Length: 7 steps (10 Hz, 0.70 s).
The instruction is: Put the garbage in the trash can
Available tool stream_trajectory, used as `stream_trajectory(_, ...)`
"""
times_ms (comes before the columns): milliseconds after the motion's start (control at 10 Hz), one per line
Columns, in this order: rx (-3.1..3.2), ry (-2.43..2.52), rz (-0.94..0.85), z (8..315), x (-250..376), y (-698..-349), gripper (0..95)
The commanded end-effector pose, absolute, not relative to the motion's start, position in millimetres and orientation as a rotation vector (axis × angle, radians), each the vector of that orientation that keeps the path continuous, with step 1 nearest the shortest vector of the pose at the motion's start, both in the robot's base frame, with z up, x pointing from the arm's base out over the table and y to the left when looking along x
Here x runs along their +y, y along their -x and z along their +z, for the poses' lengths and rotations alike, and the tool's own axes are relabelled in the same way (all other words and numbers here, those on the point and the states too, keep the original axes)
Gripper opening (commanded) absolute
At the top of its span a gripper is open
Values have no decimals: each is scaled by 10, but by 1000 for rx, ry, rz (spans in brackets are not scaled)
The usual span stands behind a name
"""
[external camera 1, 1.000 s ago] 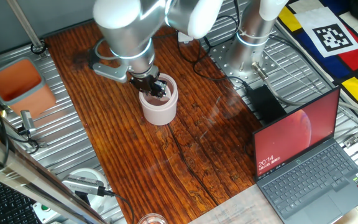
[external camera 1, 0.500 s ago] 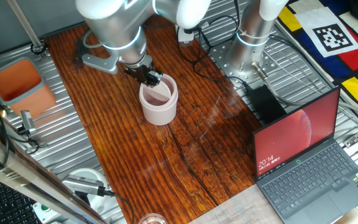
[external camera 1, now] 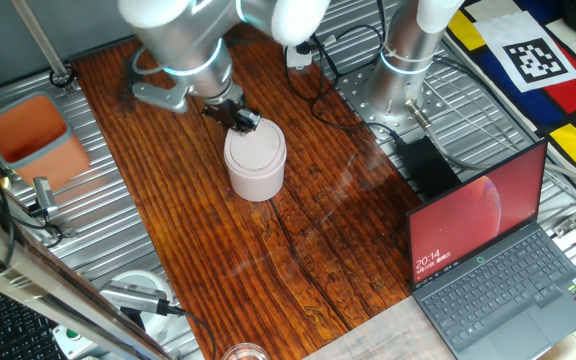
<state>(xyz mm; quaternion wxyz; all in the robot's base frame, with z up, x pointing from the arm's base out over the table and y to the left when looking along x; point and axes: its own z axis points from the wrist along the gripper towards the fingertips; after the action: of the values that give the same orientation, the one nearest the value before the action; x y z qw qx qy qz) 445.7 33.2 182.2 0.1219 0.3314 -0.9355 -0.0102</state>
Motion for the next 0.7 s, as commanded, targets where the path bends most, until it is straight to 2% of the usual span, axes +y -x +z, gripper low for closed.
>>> stream_trajectory(100, -2719, -951, -30, 1821, 347, -4481, 0)
stream_trajectory(500, -2810, -802, -89, 1963, 455, -4479, 0)
stream_trajectory(700, -2953, -702, -51, 2031, 584, -4534, 0)
